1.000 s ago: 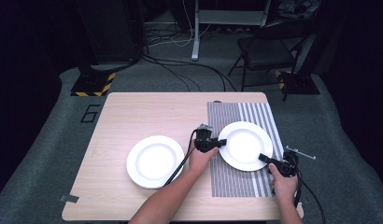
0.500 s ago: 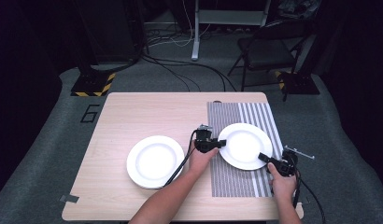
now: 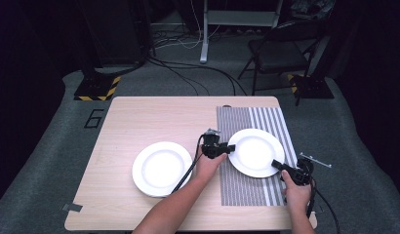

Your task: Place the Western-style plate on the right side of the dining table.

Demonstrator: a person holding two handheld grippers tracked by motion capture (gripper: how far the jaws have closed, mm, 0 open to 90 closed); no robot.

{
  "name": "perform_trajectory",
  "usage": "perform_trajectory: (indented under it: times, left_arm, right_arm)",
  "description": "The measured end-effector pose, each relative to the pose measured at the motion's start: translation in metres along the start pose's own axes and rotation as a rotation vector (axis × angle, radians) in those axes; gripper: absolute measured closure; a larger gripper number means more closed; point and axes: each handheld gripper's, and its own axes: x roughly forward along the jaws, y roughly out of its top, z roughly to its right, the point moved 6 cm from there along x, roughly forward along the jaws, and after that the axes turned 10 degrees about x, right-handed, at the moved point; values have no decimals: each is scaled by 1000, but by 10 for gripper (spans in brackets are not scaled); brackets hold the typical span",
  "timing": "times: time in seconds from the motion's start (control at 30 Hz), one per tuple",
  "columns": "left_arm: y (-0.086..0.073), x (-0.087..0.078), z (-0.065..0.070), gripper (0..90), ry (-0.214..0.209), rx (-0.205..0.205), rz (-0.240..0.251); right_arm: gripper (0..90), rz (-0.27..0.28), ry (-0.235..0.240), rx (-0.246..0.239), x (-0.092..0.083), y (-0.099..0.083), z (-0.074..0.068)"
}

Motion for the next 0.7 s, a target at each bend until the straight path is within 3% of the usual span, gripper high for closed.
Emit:
perform_trajectory:
  times: [0.17,0.4,0.7]
  left_arm:
    - [0,-4,0,582,8,4,4]
    - [3,-14,1,582,-1,11,10]
    - [9,-31,-3,582,14,15,31]
  right_arm:
    - [552,21,-8,-28,-7,2,-1]
    - [546,53,-24,-7,-13,4,0]
    - [536,73,-27,-40,-19,5,-10]
